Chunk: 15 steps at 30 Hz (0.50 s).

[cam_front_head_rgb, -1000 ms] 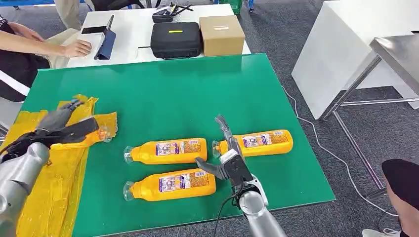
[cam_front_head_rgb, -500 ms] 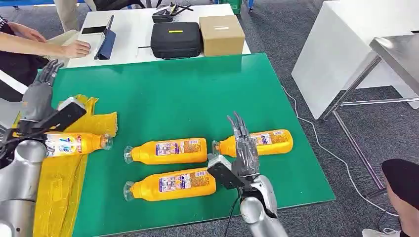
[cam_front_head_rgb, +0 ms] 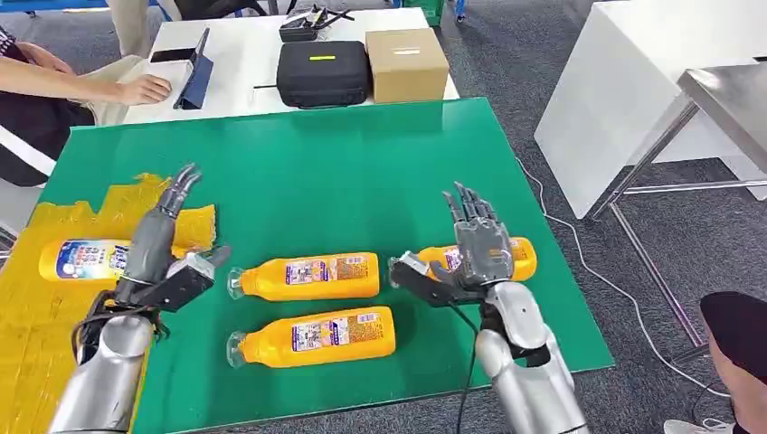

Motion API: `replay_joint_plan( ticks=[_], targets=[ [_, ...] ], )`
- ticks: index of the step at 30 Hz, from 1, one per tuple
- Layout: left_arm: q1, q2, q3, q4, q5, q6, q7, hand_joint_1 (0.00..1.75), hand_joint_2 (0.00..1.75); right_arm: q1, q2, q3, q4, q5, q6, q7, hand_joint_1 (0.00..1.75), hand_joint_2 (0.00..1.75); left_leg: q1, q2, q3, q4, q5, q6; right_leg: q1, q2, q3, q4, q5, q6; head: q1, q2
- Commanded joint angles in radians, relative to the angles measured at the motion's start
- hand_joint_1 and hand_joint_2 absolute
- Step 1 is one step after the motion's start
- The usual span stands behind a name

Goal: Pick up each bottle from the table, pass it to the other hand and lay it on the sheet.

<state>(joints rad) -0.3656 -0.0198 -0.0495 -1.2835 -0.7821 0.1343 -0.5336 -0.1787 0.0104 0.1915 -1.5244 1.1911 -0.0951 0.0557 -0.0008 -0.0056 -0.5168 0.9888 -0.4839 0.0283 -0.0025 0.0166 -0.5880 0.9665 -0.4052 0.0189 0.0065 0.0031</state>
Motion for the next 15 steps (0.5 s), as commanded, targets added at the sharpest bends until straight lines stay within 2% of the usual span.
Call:
replay_joint_plan(
  ticks=[1,3,5,8,10,15],
  targets=[
    [0.047,-0.022,-0.079,-0.077,0.032,-0.017,-0.001,0.0,1.75,-0.106,-0.144,-0.014,0.158,-0.041,0.066,-0.009,0.0,1.75,0.0,0.0,0.003,-0.001,-0.001,-0.001,0.0,-0.001,0.003,-0.001,-0.001,0.0,0.0,0.0],
    [0.046,-0.019,-0.079,-0.079,0.035,-0.019,0.001,0.0,1.75,-0.104,-0.146,-0.004,0.156,-0.047,0.081,-0.004,0.0,1.75,0.0,-0.001,0.003,-0.001,-0.001,-0.001,0.0,-0.003,0.003,-0.001,-0.001,0.0,0.0,0.0],
    [0.051,-0.012,-0.091,-0.082,0.051,-0.031,-0.004,0.0,1.75,-0.129,-0.201,0.021,0.208,-0.099,0.152,-0.001,0.0,1.75,0.0,-0.001,0.004,-0.001,-0.001,-0.002,0.0,-0.002,0.004,-0.001,-0.001,0.0,0.0,0.0],
    [0.045,0.0,-0.081,-0.054,0.064,-0.026,-0.001,0.0,1.75,-0.192,-0.248,0.037,0.331,-0.141,0.177,-0.025,0.0,1.75,0.0,0.001,0.003,-0.001,-0.001,-0.001,0.001,0.0,0.003,-0.002,0.0,0.0,-0.001,0.0],
    [0.041,0.003,-0.059,-0.038,0.084,-0.024,-0.01,0.0,1.75,-0.233,-0.255,0.04,0.395,-0.178,0.191,-0.054,0.0,1.75,0.0,0.0,0.003,-0.001,0.0,-0.001,0.0,-0.001,0.002,-0.001,0.0,0.0,-0.001,0.0],
    [0.041,0.003,-0.053,-0.037,0.089,-0.025,-0.014,0.0,1.75,-0.249,-0.253,0.038,0.422,-0.201,0.204,-0.069,0.0,1.75,0.0,0.002,0.003,-0.002,0.0,-0.001,0.0,0.001,0.003,-0.001,0.001,0.0,0.0,0.0]
  ],
)
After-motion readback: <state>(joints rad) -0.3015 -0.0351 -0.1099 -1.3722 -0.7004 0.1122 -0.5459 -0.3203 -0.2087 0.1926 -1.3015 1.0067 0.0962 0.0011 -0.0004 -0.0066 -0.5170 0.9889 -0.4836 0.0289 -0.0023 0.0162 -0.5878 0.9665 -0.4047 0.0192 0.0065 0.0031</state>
